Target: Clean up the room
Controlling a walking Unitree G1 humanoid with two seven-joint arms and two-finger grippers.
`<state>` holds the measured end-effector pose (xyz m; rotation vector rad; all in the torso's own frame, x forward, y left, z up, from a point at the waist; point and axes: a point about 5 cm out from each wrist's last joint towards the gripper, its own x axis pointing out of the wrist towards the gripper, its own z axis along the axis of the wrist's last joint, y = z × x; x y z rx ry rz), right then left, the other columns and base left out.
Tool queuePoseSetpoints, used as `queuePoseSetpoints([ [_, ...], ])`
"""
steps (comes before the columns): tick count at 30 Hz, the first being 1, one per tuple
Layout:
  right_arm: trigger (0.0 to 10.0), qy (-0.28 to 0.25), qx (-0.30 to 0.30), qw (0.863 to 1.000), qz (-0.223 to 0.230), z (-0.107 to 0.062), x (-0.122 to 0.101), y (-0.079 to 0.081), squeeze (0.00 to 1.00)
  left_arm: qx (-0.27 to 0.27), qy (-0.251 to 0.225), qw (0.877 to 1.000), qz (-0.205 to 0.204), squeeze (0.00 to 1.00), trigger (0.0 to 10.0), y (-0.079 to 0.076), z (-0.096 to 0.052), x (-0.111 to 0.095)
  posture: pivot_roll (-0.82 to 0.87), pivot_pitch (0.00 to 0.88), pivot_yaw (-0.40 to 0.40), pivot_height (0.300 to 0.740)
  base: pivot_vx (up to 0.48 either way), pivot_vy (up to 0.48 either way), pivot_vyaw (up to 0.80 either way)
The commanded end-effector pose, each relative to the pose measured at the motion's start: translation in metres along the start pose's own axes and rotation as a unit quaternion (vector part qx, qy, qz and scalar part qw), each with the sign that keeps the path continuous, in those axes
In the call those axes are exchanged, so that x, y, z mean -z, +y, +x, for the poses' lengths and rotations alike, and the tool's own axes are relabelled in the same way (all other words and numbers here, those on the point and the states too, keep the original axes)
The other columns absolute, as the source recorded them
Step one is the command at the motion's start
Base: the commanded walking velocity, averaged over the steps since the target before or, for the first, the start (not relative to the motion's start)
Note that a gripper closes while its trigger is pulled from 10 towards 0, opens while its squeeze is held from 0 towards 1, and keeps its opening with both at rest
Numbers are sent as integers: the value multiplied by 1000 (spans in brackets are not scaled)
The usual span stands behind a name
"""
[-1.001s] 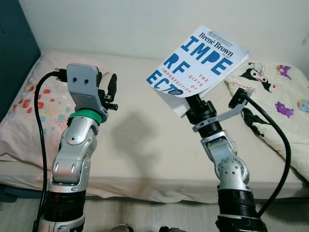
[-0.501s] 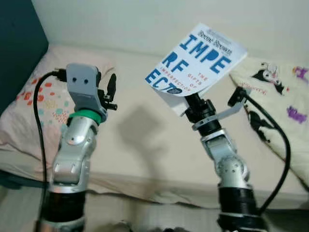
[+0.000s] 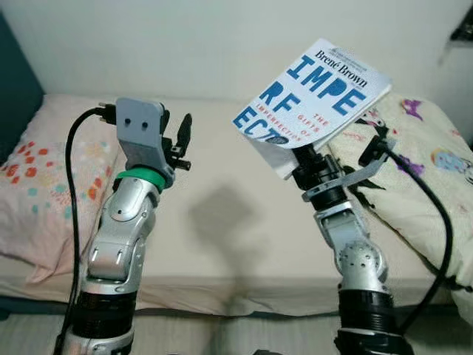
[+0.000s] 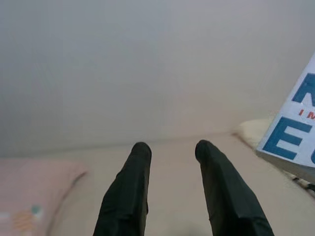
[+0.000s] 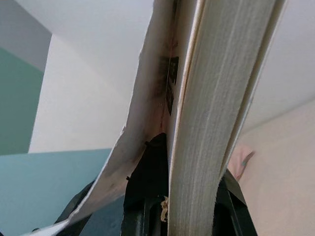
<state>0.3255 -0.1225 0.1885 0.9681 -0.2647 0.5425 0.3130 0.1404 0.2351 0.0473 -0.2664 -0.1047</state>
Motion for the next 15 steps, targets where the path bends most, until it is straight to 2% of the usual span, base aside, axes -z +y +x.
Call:
queuePoseSetpoints([
  [1,10000,-9,-11,1000,-3,2,-3,3,0,-2,7,1000,2,0,10000,1,0,3,66,0,-1,725,0,281,0],
  [15,10000,-10,-13,1000,-1,2,-3,3,0,-9,3,1000,-2,0,10000,4,1,1,69,0,-2,725,0,395,0],
])
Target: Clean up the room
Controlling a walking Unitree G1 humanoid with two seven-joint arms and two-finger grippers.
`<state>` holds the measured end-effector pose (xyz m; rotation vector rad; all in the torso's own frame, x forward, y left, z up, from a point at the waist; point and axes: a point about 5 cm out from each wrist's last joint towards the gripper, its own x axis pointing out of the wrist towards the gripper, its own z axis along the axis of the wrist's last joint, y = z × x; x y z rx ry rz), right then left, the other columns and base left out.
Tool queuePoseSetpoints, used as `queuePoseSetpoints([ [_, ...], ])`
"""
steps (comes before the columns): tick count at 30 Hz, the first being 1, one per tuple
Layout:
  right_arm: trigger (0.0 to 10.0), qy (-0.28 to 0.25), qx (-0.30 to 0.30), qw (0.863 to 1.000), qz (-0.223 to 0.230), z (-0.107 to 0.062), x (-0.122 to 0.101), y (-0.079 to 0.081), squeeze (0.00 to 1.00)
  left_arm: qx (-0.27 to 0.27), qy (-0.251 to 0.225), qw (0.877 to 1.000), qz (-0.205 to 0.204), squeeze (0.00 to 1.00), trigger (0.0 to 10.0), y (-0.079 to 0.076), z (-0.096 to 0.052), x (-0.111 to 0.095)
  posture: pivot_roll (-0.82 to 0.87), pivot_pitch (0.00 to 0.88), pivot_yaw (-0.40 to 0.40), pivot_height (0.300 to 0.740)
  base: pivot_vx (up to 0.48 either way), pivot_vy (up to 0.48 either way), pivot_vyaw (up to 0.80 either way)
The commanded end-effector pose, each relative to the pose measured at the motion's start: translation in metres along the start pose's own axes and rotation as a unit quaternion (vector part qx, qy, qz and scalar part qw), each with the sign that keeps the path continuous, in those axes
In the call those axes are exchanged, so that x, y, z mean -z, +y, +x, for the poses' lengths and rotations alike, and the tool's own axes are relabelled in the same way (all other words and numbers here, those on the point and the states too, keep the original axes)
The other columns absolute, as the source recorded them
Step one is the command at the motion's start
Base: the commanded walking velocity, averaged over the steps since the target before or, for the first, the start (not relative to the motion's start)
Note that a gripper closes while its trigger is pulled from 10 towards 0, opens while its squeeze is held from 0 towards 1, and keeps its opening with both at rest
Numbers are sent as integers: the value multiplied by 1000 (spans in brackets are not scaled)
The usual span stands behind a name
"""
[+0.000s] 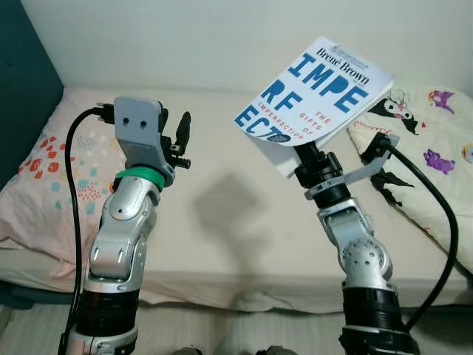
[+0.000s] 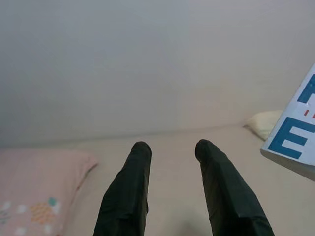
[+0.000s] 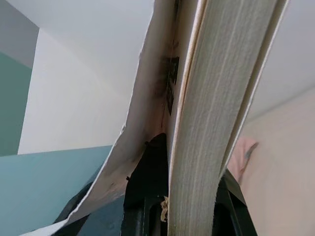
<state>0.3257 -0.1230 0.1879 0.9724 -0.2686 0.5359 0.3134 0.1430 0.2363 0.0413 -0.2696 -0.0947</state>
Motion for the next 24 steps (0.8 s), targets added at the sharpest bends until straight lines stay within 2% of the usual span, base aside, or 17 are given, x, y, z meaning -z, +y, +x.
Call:
queuePoseSetpoints([
  [1,10000,-7,-15,1000,-2,3,-2,4,0,-5,4,1000,0,0,10000,2,0,2,69,0,-2,725,0,480,0],
  [24,10000,-7,-15,1000,-3,3,-2,4,0,-3,1,1000,0,0,10000,1,1,0,70,0,1,725,0,480,0],
])
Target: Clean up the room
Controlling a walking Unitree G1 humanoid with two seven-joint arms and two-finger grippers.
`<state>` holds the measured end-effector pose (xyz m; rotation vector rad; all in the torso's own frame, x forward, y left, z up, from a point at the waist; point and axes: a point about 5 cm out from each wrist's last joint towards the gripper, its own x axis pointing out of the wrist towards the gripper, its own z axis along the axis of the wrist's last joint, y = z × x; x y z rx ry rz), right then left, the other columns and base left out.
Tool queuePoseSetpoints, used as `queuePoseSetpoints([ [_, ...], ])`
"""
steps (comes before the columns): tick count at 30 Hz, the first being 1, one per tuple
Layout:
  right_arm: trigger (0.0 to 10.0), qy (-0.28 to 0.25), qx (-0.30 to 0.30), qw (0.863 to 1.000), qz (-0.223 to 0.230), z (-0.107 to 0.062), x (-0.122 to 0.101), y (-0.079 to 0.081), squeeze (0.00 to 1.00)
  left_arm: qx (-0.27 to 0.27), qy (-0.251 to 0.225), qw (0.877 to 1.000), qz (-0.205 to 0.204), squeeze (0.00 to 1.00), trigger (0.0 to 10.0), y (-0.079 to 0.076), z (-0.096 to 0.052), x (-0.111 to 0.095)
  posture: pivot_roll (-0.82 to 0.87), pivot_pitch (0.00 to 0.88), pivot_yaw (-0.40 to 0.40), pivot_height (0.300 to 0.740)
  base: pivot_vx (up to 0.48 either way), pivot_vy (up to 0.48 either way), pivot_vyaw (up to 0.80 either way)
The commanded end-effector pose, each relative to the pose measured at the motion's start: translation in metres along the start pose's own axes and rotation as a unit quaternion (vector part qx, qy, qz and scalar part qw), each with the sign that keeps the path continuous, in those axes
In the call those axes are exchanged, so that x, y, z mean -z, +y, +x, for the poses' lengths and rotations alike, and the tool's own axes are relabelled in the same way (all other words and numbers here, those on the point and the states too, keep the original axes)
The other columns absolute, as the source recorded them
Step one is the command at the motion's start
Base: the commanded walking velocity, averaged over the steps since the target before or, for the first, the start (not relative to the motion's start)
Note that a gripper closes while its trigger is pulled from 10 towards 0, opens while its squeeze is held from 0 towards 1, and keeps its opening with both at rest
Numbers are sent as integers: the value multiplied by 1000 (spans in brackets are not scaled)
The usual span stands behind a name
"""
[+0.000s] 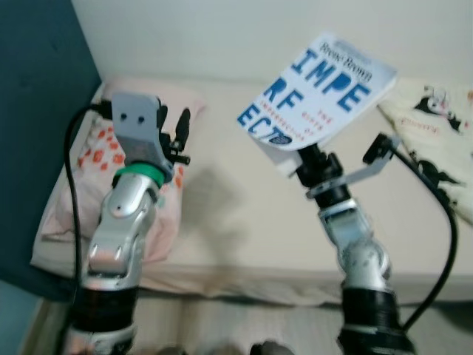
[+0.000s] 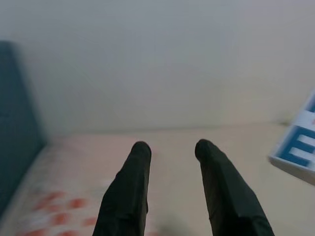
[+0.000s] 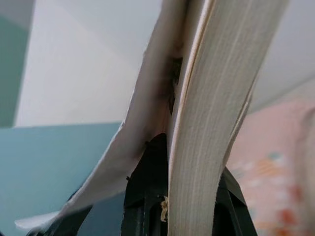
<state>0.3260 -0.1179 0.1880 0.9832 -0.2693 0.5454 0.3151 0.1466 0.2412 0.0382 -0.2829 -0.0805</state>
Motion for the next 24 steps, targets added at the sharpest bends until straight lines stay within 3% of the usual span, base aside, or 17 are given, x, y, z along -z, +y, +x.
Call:
queuePoseSetpoints([
  [1,10000,-7,-11,1000,-9,1,-6,2,0,4,8,1000,0,0,10000,-3,-2,5,70,0,1,725,0,480,0],
  [7,10000,-6,-11,1000,-9,1,-6,2,0,4,7,1000,0,0,10000,-3,-2,5,69,0,-1,725,0,462,0],
  [11,10000,-6,-11,1000,-9,1,-6,2,0,11,-2,1000,16,0,10000,-5,-3,3,69,0,0,725,0,0,0],
  [24,10000,-4,-9,1000,-8,0,-5,1,0,17,2,1000,12,0,10000,-7,-4,5,70,0,3,725,0,-393,0],
])
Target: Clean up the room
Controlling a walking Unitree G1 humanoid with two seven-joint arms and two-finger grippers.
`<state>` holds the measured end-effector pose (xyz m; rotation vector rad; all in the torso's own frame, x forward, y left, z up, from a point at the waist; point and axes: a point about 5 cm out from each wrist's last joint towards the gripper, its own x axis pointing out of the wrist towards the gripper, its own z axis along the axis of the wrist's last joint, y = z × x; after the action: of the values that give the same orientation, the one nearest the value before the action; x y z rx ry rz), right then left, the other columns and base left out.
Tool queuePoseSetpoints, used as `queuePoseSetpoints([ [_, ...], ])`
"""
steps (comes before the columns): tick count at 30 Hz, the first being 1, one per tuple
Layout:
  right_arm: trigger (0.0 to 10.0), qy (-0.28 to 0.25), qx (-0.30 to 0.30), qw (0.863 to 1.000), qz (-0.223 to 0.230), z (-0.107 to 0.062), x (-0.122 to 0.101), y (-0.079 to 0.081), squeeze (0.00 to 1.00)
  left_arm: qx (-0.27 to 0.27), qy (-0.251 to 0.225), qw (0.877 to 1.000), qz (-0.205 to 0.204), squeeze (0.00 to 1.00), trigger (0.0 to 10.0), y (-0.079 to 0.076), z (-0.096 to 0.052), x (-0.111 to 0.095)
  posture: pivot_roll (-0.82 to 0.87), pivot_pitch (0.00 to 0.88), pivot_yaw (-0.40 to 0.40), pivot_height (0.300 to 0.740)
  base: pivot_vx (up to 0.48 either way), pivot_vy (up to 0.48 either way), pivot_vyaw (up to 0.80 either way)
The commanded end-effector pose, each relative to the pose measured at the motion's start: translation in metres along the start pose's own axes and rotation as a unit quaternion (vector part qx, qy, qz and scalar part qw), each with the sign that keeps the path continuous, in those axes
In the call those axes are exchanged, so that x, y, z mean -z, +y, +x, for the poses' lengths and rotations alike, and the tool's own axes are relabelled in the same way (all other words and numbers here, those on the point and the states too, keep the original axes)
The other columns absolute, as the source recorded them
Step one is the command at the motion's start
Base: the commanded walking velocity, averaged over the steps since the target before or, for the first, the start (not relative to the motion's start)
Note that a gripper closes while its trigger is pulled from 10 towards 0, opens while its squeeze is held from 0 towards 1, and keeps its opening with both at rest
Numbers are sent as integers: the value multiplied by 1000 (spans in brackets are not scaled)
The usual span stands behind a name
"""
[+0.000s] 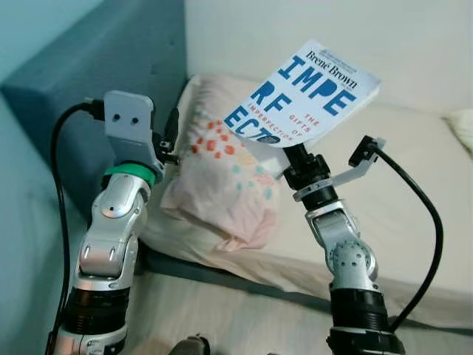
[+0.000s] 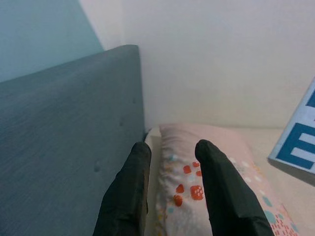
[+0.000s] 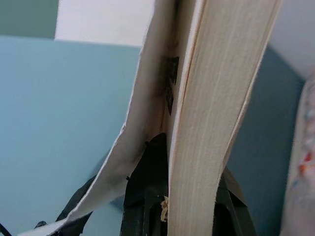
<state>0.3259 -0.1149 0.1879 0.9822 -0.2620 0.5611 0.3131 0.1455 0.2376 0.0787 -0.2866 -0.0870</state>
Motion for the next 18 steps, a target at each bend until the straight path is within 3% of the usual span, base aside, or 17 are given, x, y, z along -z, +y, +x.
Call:
queuePoseSetpoints([
  [1,10000,-11,-5,1000,-10,-1,-7,0,0,11,3,1000,-8,0,10000,-6,-1,1,70,0,3,725,0,0,0],
  [13,10000,0,14,1000,-18,-2,-3,-5,0,16,5,1000,-8,0,10000,-7,-1,2,71,0,10,725,0,0,0],
  [15,10000,18,49,997,-56,-5,2,-15,0,17,6,1000,-5,0,10000,-7,-1,3,69,0,14,725,0,0,0],
  [18,10000,23,65,995,-74,-7,4,-20,0,18,5,1000,-3,0,10000,-7,-1,3,68,0,16,725,0,0,0],
])
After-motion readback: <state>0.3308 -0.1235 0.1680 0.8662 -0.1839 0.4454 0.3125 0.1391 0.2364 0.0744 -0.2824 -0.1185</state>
